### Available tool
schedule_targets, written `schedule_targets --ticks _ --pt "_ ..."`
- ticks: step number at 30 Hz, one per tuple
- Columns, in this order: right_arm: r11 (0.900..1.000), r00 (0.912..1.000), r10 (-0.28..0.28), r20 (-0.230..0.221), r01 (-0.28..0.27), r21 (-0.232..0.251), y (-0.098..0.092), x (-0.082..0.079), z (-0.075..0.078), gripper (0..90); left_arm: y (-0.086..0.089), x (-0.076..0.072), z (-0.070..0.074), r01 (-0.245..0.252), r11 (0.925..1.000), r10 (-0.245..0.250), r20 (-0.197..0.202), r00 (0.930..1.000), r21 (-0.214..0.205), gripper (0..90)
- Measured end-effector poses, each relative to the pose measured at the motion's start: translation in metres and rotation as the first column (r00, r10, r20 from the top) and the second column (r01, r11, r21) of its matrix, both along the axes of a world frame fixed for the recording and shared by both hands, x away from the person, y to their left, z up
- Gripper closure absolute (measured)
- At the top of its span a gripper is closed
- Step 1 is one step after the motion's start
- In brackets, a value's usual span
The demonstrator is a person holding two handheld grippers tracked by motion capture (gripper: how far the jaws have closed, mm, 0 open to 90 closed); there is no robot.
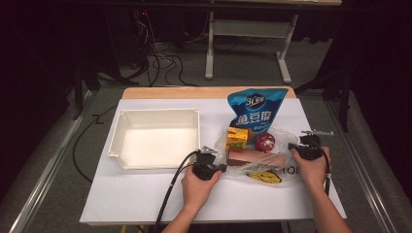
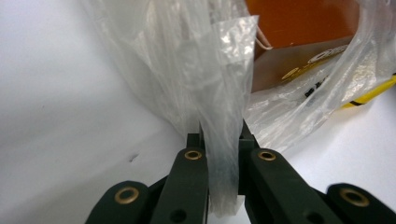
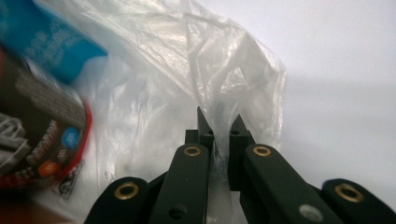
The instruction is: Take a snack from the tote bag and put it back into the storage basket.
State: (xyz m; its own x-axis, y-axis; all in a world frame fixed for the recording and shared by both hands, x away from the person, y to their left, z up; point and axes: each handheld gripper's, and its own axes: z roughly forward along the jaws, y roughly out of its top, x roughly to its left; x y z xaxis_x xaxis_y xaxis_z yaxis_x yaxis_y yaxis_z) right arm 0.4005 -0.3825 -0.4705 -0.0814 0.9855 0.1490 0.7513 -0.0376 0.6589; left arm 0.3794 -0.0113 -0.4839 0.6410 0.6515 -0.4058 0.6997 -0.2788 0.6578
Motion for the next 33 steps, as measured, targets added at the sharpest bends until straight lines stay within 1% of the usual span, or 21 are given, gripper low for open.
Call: schedule_targets --ticks 1,2,3,5,7,8,9,10,11,12,13,14,17,18,20,21,22,24,26,31,33 --pt "0.9997 0.9997 0.023 0.003 -0.023 0.012 -0.001 -0.005 0.0 87.1 0.001 0.0 0.0 0.006 1.0 -0.006 0.004 1.0 0.0 88.0" --pt "0.9991 0.9991 0.04 0.011 -0.04 0.012 -0.001 -0.01 0.001 77.1 0.001 -0.001 0.0 0.015 0.9999 -0.015 0.004 0.9999 -0.007 85.7" --pt "0.9984 0.9973 0.055 0.048 -0.056 0.012 -0.002 -0.016 0.004 65.9 0.001 -0.002 0.001 0.021 0.9997 -0.021 0.006 0.9998 -0.013 81.4" --pt "0.9988 0.9926 0.03 0.117 -0.035 0.034 -0.003 -0.032 0.014 51.9 0.001 -0.005 0.003 0.024 0.9995 -0.023 0.016 0.9996 -0.02 71.0" --pt "0.9962 0.9867 0.017 0.162 -0.03 0.082 -0.003 -0.051 0.024 46.6 0.004 -0.009 0.006 0.009 0.9994 -0.008 0.032 0.9995 -0.034 63.5" --pt "0.9938 0.9864 0.015 0.164 -0.032 0.107 -0.001 -0.066 0.029 49.7 0.005 -0.009 0.006 0.007 0.9987 -0.005 0.024 0.9997 -0.051 59.4" --pt "0.9938 0.9864 0.015 0.164 -0.032 0.107 -0.001 -0.066 0.029 49.7 0.005 -0.008 0.005 0.01 0.998 -0.009 0.013 0.9999 -0.062 59.4" --pt "0.9835 0.9896 0.064 0.129 -0.085 0.16 0.002 -0.074 0.028 62.9 0.004 -0.007 0.002 0.026 0.9976 -0.026 -0.009 0.9996 -0.064 66.1" --pt "0.9835 0.9896 0.064 0.129 -0.085 0.16 0.002 -0.074 0.028 62.9 0.004 -0.007 0.002 0.026 0.9976 -0.026 -0.009 0.9996 -0.064 73.1" --pt "0.9817 0.99 0.087 0.111 -0.104 0.159 0.004 -0.075 0.027 72.6 0.004 -0.007 0.001 0.028 0.9984 -0.029 -0.014 0.9995 -0.049 73.1" --pt "0.9836 0.9867 0.122 0.107 -0.135 0.12 0.006 -0.078 0.026 78.1 0.004 -0.008 0.002 0.032 0.9987 -0.033 -0.017 0.9993 -0.04 81.3" --pt "0.9873 0.9905 0.1 0.095 -0.11 0.115 0.006 -0.087 0.028 85.7 0.005 -0.009 0.004 0.039 0.9987 -0.04 -0.018 0.999 -0.033 88.9" --pt "0.9885 0.991 0.099 0.09 -0.108 0.106 0.005 -0.094 0.028 88.0 0.007 -0.01 0.006 0.029 0.9995 -0.029 -0.01 0.9995 -0.012 89.5" --pt "0.9903 0.9908 0.126 0.047 -0.129 0.052 0.008 -0.1 0.025 88.5 0.012 -0.008 0.006 0.005 0.9999 -0.005 -0.013 0.9999 -0.011 89.5" --pt "0.9904 0.9906 0.132 0.037 -0.133 0.036 0.009 -0.101 0.022 88.7 0.013 -0.008 0.006 -0.005 0.9999 0.005 -0.018 0.9998 -0.011 89.5" --pt "0.9905 0.9907 0.134 0.023 -0.135 0.027 0.009 -0.101 0.021 88.7 0.015 -0.007 0.005 -0.011 0.9999 0.011 -0.013 0.9999 0.007 89.5" --pt "0.9907 0.9908 0.135 0.002 -0.135 0.01 0.008 -0.101 0.018 88.5 0.015 -0.007 0.004 -0.014 0.9999 0.014 -0.016 0.9998 0.0 89.5" --pt "0.9903 0.9903 0.138 -0.012 -0.138 -0.009 0.008 -0.099 0.014 87.8 0.013 -0.007 0.002 -0.011 0.9998 0.012 -0.02 0.9997 0.016 89.4" --pt "0.9899 0.9919 0.124 -0.027 -0.126 -0.065 0.009 -0.089 0.005 88.3 0.008 -0.007 0.001 -0.034 0.9994 0.034 -0.023 0.9992 0.005 89.4" --pt "0.9923 0.9974 0.072 0.007 -0.071 -0.102 0.011 -0.072 0.002 88.7 0.004 -0.003 -0.002 -0.059 0.9976 0.057 -0.051 0.9971 -0.037 89.4" --pt "0.995 0.9987 0.039 0.031 -0.036 -0.093 0.012 -0.064 -0.001 89.3 -0.001 -0.005 -0.004 -0.03 0.998 0.027 -0.052 0.9983 -0.055 89.4"
